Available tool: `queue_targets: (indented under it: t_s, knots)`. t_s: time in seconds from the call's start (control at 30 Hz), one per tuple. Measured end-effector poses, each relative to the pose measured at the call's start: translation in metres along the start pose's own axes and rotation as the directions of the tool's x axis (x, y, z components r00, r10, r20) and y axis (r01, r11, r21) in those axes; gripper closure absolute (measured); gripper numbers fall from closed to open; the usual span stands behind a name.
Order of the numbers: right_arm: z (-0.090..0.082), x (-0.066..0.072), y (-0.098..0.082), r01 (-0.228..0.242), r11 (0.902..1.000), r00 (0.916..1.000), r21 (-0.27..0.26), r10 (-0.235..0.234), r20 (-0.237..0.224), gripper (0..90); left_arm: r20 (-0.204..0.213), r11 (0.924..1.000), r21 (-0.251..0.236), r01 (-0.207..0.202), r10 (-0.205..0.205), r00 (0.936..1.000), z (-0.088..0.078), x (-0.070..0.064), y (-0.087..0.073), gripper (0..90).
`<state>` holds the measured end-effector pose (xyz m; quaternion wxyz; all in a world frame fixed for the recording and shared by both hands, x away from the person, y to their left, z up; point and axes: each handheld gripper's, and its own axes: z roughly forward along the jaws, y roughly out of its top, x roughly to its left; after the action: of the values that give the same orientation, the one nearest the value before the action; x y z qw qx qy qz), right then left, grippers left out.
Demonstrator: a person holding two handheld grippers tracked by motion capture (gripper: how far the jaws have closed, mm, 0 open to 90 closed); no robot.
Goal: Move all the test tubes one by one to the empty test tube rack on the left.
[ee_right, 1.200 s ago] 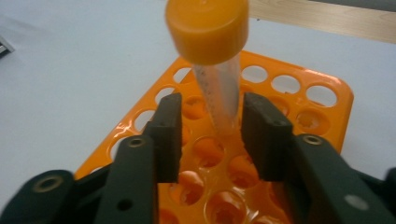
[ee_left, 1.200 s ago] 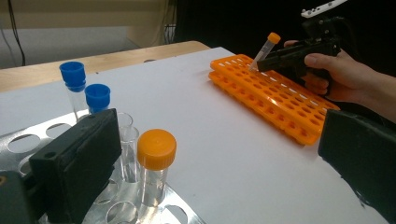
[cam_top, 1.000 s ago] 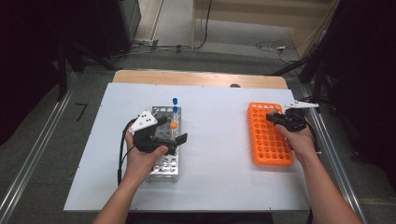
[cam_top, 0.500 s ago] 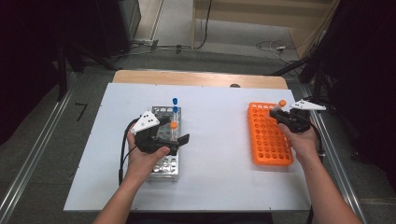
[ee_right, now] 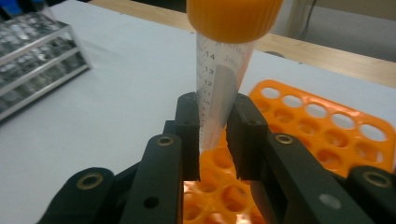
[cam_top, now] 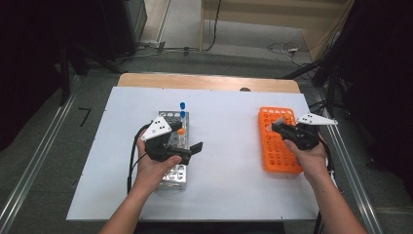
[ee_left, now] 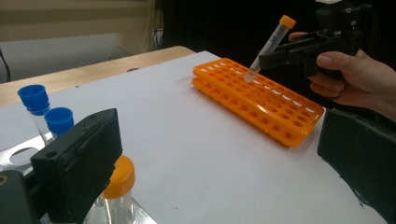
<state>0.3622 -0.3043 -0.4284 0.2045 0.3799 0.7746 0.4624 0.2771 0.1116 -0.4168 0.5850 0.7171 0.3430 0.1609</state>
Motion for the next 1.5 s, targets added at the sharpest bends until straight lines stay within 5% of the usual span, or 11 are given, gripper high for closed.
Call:
queue_targets:
  t_s: [0.23, 0.5, 0.77, 0.9, 1.17, 1.5]
  knots:
    - [-0.002, 0.033, -0.005, 0.035, 0.9994, 0.995, -0.008, -0.036, -0.094, 73.2, 0.013, 1.0, -0.002, -0.008, 0.008, 0.9999, 0.001, -0.004, 0.002, 0.0]
    - [-0.006, 0.066, -0.004, 0.057, 0.9982, 0.978, -0.019, -0.06, -0.2, 73.2, 0.03, 0.9998, -0.002, -0.018, 0.018, 0.9994, 0.003, -0.01, 0.003, 0.8]
    - [-0.004, 0.094, -0.005, 0.109, 0.994, 0.9613, -0.014, -0.109, -0.253, 73.2, 0.085, 0.999, 0.009, -0.043, 0.042, 0.9955, 0.011, -0.025, 0.004, 4.1]
    - [-0.001, 0.108, -0.004, 0.132, 0.9911, 0.9495, -0.017, -0.131, -0.285, 73.2, 0.129, 0.9978, 0.019, -0.064, 0.061, 0.9898, 0.017, -0.033, 0.004, 10.4]
    - [0.004, 0.132, -0.005, 0.169, 0.9856, 0.9263, -0.007, -0.161, -0.341, 73.2, 0.226, 0.992, 0.038, -0.12, 0.109, 0.968, 0.027, -0.048, 0.002, 31.9]
    - [0.008, 0.155, -0.005, 0.214, 0.9767, 0.9, -0.003, -0.199, -0.388, 73.2, 0.307, 0.988, 0.063, -0.141, 0.115, 0.9447, 0.037, -0.056, 0.0, 56.0]
